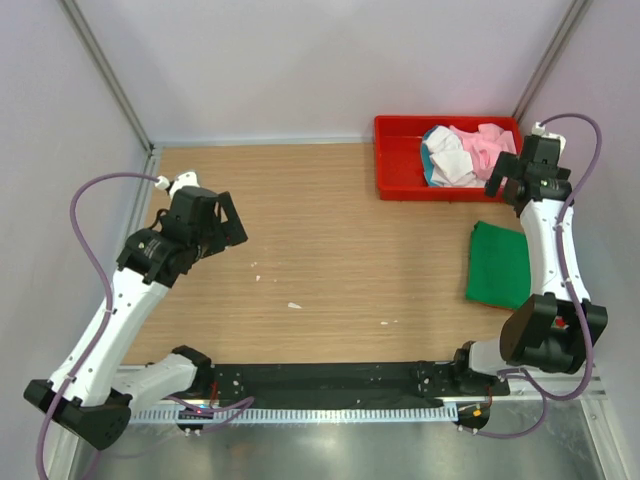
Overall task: Fold and stack the t-shirts
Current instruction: Reset both grippers
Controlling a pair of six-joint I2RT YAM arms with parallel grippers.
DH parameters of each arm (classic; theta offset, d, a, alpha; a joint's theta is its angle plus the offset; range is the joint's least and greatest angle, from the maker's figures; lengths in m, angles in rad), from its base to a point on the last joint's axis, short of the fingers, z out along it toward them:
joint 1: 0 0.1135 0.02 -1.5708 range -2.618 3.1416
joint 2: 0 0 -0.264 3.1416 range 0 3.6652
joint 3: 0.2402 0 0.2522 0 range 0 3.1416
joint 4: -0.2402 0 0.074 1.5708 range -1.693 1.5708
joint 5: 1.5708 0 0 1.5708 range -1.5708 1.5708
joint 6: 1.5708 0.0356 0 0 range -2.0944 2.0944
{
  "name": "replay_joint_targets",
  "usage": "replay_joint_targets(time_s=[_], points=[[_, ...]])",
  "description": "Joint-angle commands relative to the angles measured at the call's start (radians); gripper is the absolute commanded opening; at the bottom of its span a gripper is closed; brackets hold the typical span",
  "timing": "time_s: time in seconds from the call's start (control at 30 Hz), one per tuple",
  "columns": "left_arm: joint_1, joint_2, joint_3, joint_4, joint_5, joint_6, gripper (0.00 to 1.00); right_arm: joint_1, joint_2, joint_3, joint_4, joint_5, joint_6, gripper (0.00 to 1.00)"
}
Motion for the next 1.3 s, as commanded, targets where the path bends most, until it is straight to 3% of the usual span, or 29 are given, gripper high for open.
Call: replay_joint_targets(time_s=[0.0,0.13,0.23,0.37,0.4,0.53,0.97,1.27], points=[[0.035,0.020,0.008,0.135,0.086,0.001,1.00,0.033,-0.141,-0.062,0.186,-0.285,0.217,1.00],[0.089,0.072,0.031,0.249,0.142,0.015,1.00,0.085,-0.205,-0.090,0.286,-0.346,0.284,1.00],[0.179,0.114,0.103,0.285,0.203,0.042,1.00,0.126,-0.186,0.005,0.248,-0.375,0.256,1.00],[0.304,0.160,0.180,0.347,0.321,0.093,1.00,0.129,-0.182,0.097,0.255,-0.536,0.313,1.00],[0.328,0.167,0.197,0.355,0.351,0.101,1.00,0.131,-0.186,0.090,0.293,-0.601,0.319,1.00],[0.437,0.187,0.199,0.331,0.442,0.118,1.00,0.148,-0.212,0.022,0.320,-0.616,0.319,1.00],[0.451,-0.089,-0.166,0.308,0.381,0.104,1.00,0.197,-0.377,-0.445,0.395,-0.490,0.359,0.99],[0.451,-0.109,-0.229,0.323,0.350,0.096,1.00,0.198,-0.377,-0.427,0.398,-0.418,0.316,1.00]])
